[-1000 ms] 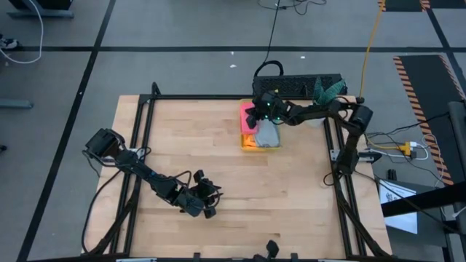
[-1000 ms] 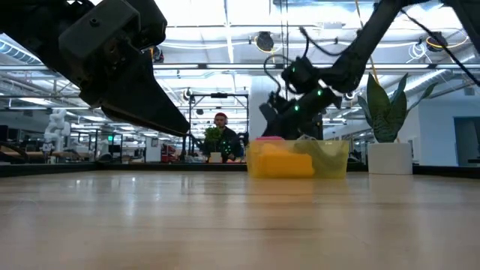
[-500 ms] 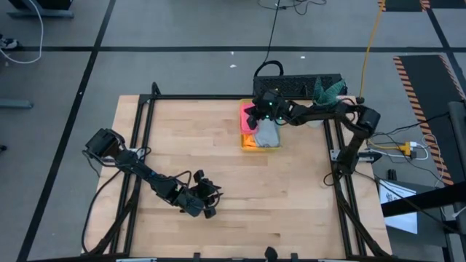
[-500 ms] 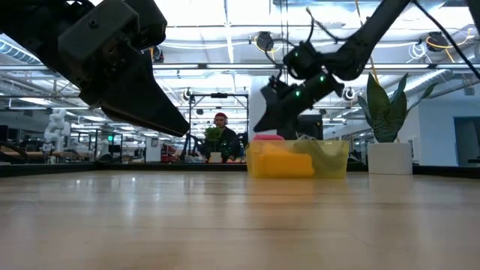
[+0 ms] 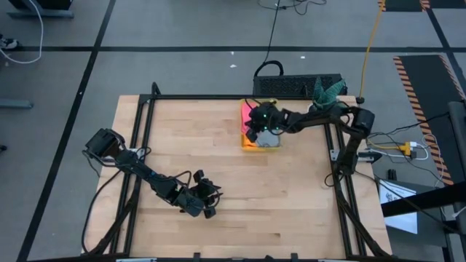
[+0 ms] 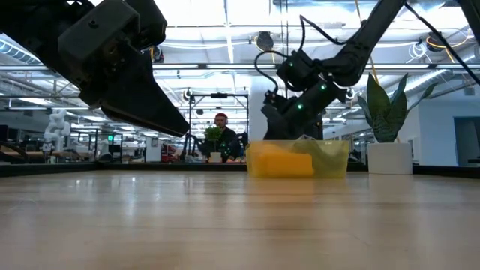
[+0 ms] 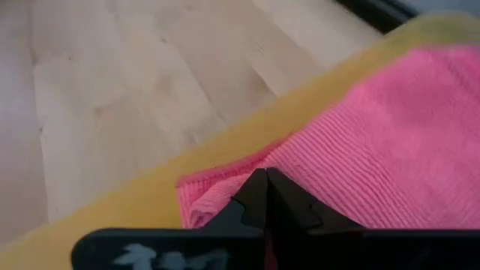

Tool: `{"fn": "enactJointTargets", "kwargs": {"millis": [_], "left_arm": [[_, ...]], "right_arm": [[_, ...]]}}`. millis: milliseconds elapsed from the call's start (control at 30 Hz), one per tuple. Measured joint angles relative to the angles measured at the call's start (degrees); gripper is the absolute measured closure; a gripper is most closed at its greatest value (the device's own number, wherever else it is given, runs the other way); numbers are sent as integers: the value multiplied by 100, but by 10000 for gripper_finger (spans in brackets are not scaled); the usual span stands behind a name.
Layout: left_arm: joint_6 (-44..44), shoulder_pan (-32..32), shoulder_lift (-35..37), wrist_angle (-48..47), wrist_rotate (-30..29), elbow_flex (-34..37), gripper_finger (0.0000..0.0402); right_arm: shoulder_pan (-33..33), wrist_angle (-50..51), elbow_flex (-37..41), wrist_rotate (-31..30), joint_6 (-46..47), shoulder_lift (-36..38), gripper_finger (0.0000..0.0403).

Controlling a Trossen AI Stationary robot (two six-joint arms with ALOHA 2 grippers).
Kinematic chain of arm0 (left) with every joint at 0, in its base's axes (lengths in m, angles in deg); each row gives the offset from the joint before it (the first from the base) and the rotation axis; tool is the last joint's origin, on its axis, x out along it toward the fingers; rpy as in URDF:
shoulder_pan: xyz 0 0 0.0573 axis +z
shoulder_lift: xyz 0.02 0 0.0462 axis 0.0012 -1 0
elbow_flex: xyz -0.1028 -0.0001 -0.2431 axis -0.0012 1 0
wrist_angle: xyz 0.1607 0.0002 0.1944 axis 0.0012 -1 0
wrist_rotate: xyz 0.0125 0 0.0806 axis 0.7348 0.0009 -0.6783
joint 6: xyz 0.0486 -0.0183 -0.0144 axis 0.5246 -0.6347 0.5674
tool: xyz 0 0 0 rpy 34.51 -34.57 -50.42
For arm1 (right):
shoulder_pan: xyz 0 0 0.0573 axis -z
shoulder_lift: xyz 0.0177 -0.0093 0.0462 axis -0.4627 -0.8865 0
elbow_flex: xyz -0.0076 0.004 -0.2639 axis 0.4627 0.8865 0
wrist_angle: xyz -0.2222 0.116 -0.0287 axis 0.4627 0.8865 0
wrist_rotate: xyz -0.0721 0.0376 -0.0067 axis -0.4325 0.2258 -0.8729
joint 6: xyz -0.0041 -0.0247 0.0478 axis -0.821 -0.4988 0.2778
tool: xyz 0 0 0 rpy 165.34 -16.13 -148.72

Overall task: Fold microfiber towels
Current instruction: Put the folded pink microfiber towel into the yellow bin, then return to Home Position

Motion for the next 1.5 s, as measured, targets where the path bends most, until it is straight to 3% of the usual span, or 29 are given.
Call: {"fn": "enactJointTargets", "kwargs": {"millis": [367,733,1000,1133,1300,1500], "left_arm": [[2,0,2,-15,2,0,289],[-17,0,2,-40,7,0,289],[-81,-1,2,-102,7,0,289],[-71,0,2,-102,4,0,289],[-17,-49,2,-97,-75,0,289],[324,-294,2,-27,-748,0,289]], "right_arm": [[-52,-351,166,-2,-253,257,403],[-286,271,195,6,-131,309,403],[-149,-444,448,-7,-399,233,403],[-243,-528,450,-4,-448,670,403],[-699,150,549,-35,-466,1527,403],[-1904,234,1743,-371,-452,3062,403]]}}
